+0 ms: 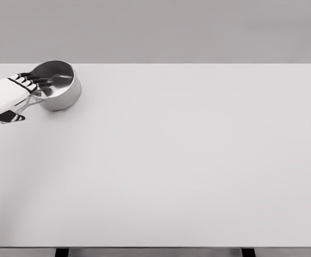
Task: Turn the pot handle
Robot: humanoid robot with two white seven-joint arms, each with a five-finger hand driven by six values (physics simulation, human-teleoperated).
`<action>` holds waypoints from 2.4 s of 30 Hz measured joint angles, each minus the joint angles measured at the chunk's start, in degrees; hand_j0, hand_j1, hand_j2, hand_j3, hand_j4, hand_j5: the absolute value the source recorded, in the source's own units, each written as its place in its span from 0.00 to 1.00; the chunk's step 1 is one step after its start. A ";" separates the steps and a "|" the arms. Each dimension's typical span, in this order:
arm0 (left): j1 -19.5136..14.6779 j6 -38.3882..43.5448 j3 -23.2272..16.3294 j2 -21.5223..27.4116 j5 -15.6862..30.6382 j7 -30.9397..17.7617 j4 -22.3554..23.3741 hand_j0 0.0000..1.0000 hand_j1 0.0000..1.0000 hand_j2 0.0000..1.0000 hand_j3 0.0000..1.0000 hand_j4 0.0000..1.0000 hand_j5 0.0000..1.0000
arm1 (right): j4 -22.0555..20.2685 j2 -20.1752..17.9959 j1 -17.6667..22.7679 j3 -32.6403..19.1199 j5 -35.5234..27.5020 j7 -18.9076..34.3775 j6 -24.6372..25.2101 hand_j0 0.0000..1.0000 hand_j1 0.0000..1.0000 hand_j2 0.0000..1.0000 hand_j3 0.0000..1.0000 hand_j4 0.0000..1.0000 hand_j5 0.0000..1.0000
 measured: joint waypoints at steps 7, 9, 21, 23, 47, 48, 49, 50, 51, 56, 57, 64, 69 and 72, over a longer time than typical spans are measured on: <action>0.09 0.00 1.52 0.98 0.02 0.00 2.22 1.00 1.00 1.00 1.00 1.00 1.00 | 0.00 0.00 0.00 0.00 0.00 0.00 0.00 1.00 1.00 1.00 1.00 1.00 1.00; 0.09 0.00 2.16 1.25 0.01 0.00 3.16 1.00 1.00 1.00 1.00 1.00 1.00 | 0.00 0.00 0.00 0.01 0.00 0.00 0.00 1.00 1.00 1.00 1.00 1.00 1.00; -0.70 0.00 3.86 2.58 0.04 0.00 7.56 1.00 1.00 1.00 1.00 1.00 1.00 | 0.00 0.00 0.00 0.00 0.00 0.00 0.00 1.00 1.00 1.00 1.00 1.00 1.00; -0.88 0.00 3.96 2.73 -0.02 0.00 8.53 1.00 1.00 1.00 1.00 1.00 1.00 | 0.00 0.00 0.00 0.00 0.00 0.00 0.00 1.00 1.00 1.00 1.00 1.00 1.00; -2.64 -0.01 4.32 2.47 -1.30 -0.09 11.31 1.00 1.00 1.00 1.00 1.00 1.00 | 0.00 0.00 0.00 0.00 0.00 0.00 0.00 1.00 1.00 1.00 1.00 1.00 1.00; -2.72 -0.01 4.28 2.34 -1.29 -0.09 10.88 1.00 1.00 1.00 1.00 1.00 1.00 | 0.00 0.00 0.00 0.00 0.00 0.00 0.00 1.00 1.00 1.00 1.00 1.00 1.00; -2.90 0.00 4.20 2.14 -1.29 -0.09 10.56 1.00 1.00 1.00 1.00 1.00 1.00 | 0.00 0.00 0.00 0.00 0.00 0.00 0.00 1.00 1.00 1.00 1.00 1.00 1.00; -2.99 0.00 4.11 1.95 -1.27 -0.09 10.31 1.00 1.00 1.00 1.00 1.00 1.00 | 0.00 0.00 0.00 0.00 0.00 0.00 0.00 1.00 1.00 1.00 1.00 1.00 1.00; -2.99 0.00 4.02 1.75 -1.25 -0.09 10.10 1.00 1.00 1.00 1.00 1.00 1.00 | -0.01 0.00 0.00 0.00 0.00 0.00 0.00 1.00 1.00 1.00 1.00 1.00 1.00; -3.25 0.00 3.73 0.46 -2.35 -0.08 9.52 1.00 1.00 1.00 1.00 1.00 1.00 | -0.01 0.00 0.00 0.00 0.00 0.00 0.00 1.00 1.00 1.00 1.00 1.00 1.00; -3.78 0.00 3.75 0.17 -3.09 -0.08 9.60 1.00 1.00 1.00 1.00 1.00 1.00 | 0.00 0.00 0.00 0.00 0.00 0.00 0.00 1.00 1.00 1.00 1.00 1.00 1.00; -4.83 0.00 3.96 -1.11 -5.83 -0.09 10.13 1.00 1.00 1.00 1.00 1.00 1.00 | 0.00 0.00 0.00 0.00 0.00 0.00 0.00 1.00 1.00 1.00 1.00 1.00 1.00; -5.98 0.00 3.97 -1.71 -6.78 -0.08 11.04 1.00 1.00 1.00 1.00 1.00 1.00 | -0.01 0.00 0.00 0.00 0.00 0.00 0.00 1.00 1.00 1.00 1.00 1.00 1.00; -6.42 0.00 3.97 -1.75 -6.97 -0.09 12.03 1.00 1.00 1.00 1.00 1.00 1.00 | -0.01 0.00 0.00 0.00 0.00 0.00 0.00 1.00 1.00 1.00 1.00 1.00 1.00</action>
